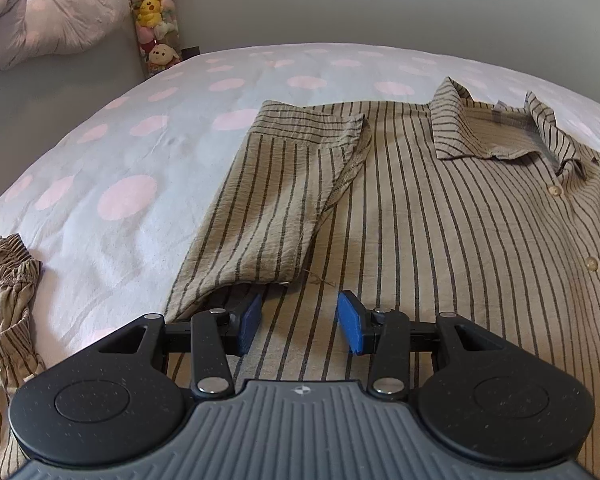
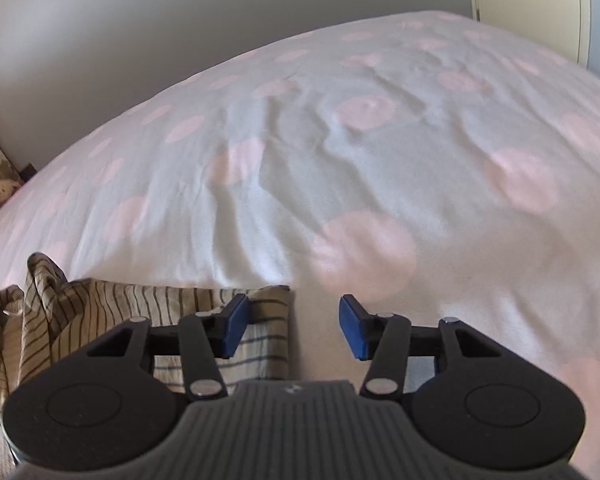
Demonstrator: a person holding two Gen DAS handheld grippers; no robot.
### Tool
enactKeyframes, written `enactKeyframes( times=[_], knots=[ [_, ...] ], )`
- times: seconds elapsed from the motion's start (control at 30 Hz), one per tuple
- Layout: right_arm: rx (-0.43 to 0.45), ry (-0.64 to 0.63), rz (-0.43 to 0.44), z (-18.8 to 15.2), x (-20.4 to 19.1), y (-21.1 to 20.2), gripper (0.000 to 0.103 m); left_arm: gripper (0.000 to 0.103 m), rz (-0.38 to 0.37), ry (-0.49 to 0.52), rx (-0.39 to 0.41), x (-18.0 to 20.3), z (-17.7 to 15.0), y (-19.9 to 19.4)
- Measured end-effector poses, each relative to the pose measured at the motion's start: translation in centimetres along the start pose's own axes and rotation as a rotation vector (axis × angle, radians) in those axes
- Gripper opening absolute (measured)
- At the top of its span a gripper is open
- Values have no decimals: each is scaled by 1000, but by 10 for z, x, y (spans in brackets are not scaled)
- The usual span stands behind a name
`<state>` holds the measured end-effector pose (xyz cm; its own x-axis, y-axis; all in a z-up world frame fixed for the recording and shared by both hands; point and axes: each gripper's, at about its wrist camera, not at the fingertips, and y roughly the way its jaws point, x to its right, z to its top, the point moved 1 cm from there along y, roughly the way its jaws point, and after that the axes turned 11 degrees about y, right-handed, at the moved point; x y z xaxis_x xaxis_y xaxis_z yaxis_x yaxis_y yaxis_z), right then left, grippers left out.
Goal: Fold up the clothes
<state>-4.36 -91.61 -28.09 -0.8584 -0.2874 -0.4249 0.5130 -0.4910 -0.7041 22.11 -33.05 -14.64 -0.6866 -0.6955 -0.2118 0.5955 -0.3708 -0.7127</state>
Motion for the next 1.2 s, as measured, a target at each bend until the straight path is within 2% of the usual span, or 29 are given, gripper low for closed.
enactKeyframes(
  times=[0.03, 0.07, 0.1, 0.17, 0.3, 0.43, 0.5, 0.57, 0.63, 0.77, 0.9, 0.97, 1.03, 1.2],
  knots=[
    [-2, -2, 23, -1, 0, 4, 39, 41, 2, 6, 1, 1, 0, 1],
    [-8, -24, 49, -2, -2, 5, 18, 41, 4, 12, 2, 2, 0, 1],
    [-11, -64, 54, -2, -5, 5, 8, 41, 6, 18, 4, 4, 0, 1],
    [33, -106, 28, 1, -8, 3, 4, 41, 8, 27, 7, 5, 0, 1],
    [99, -121, -8, 13, -9, 1, 3, 41, 8, 43, 14, 7, -1, -2],
    [69, -161, -48, 11, -11, 14, 4, 41, 11, 57, 20, 8, 0, -1],
    [58, -155, -70, 10, -8, 15, 11, 41, 12, 61, 22, 9, 0, 0],
    [67, -151, -75, 12, -5, 8, 32, 41, 12, 66, 27, 9, 0, 1],
    [72, -186, -91, 13, -5, -5, 32, 41, 10, 66, 31, 9, 1, 1],
    [41, -190, -58, -1, -2, -45, 32, 41, 7, 60, 44, 8, 5, -4],
    [-25, -217, -40, -43, 2, -88, 29, 41, -5, 70, 67, 8, 10, -18],
    [-69, -211, -44, -71, 9, -110, 21, 41, -19, 74, 76, 9, 12, -25],
    [-108, -187, -50, -98, 19, -132, 21, 41, -27, 81, 85, 9, 12, -32],
    [-168, -150, -64, -156, 44, -188, 21, 41, -50, 90, 47, 11, 4, -50]
  ],
)
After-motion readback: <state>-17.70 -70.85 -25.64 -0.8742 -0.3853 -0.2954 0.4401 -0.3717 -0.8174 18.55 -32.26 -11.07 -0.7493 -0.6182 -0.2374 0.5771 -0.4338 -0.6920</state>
